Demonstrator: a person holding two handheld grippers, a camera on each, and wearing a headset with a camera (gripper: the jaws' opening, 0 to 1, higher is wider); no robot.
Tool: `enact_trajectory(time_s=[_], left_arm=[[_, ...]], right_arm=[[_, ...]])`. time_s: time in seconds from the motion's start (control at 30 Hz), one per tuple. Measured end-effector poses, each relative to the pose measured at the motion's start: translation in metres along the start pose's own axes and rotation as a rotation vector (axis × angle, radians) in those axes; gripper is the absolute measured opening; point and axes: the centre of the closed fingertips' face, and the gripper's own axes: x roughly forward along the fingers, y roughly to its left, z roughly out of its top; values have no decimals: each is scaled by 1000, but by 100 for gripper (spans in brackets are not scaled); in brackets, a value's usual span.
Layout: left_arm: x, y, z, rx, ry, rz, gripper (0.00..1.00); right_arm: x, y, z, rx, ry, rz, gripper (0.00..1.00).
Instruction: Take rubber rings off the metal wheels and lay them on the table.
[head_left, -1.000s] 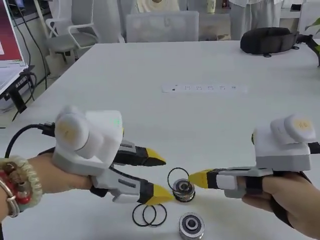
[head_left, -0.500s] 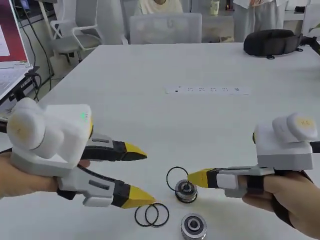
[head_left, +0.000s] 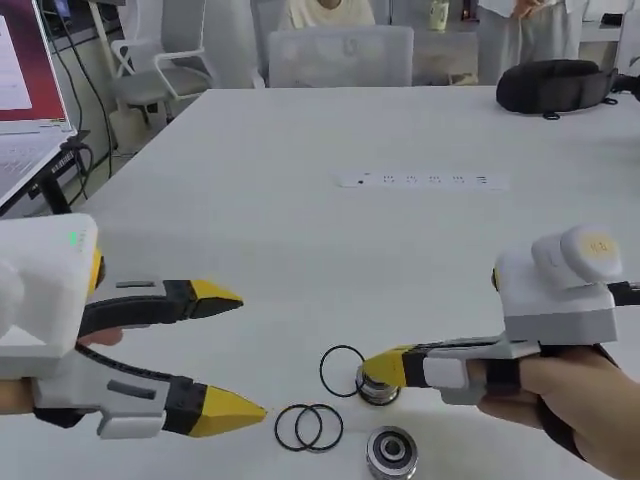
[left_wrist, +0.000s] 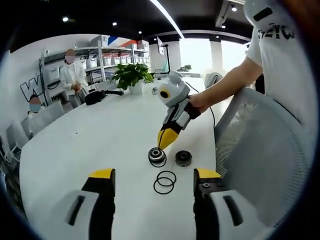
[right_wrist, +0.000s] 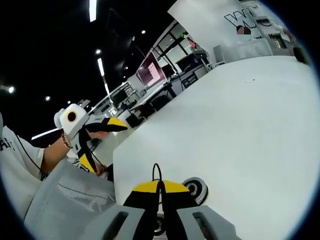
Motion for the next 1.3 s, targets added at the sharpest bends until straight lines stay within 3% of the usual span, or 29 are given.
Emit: enact_trajectory(time_s=[0.63, 1.03, 1.3], left_arm=[[-19, -15, -35, -165, -43, 103, 82], [-20, -23, -48, -231, -47, 114, 95], [-21, -25, -51, -255, -55, 128, 98]], right_arm=[[18, 25, -20, -39, 94, 65, 0], [26, 31, -35, -47, 160, 69, 0], [29, 31, -43, -78, 195, 57, 0]])
